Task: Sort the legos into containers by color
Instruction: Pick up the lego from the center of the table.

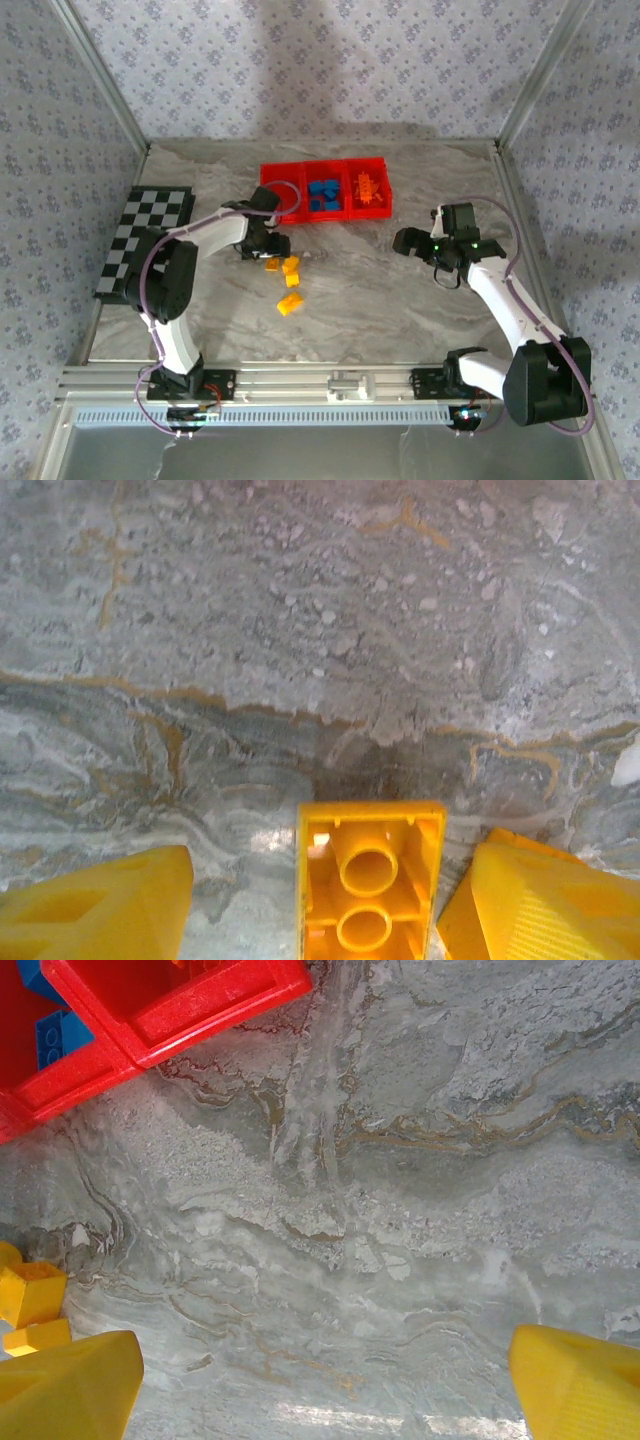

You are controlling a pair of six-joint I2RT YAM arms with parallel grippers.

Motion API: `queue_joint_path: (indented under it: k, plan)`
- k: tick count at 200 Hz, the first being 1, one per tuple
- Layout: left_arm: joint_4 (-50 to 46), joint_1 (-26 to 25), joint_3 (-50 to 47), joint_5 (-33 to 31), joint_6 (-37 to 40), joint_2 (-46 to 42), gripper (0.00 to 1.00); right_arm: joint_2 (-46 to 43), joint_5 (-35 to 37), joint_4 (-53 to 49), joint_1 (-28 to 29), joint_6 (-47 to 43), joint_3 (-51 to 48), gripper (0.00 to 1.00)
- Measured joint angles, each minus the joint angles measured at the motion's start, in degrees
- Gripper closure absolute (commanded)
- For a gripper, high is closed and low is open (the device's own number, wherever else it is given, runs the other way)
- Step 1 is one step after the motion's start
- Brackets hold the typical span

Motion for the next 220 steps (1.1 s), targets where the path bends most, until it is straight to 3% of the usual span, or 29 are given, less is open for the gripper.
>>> queue_joint_path:
  k: [117,172,220]
  plan:
    - [-0.7,1.5,1.5,-0.2,-1.9,3.2,0.7,-0.1,0.3,-0.3,-0.3,0.0,0.0,0.04]
    - [-0.9,1.5,0.9,-0.2,-3.1,1.7,0.77,-0.1,0.5,-0.5,-0.3,0.0,0.5,0.04]
    - [-3.3,1.5,4.1,-0.9,-3.3,-4.8,0.78,-0.1,0.5,-0.5,-0.3,0.0,0.6,0.04]
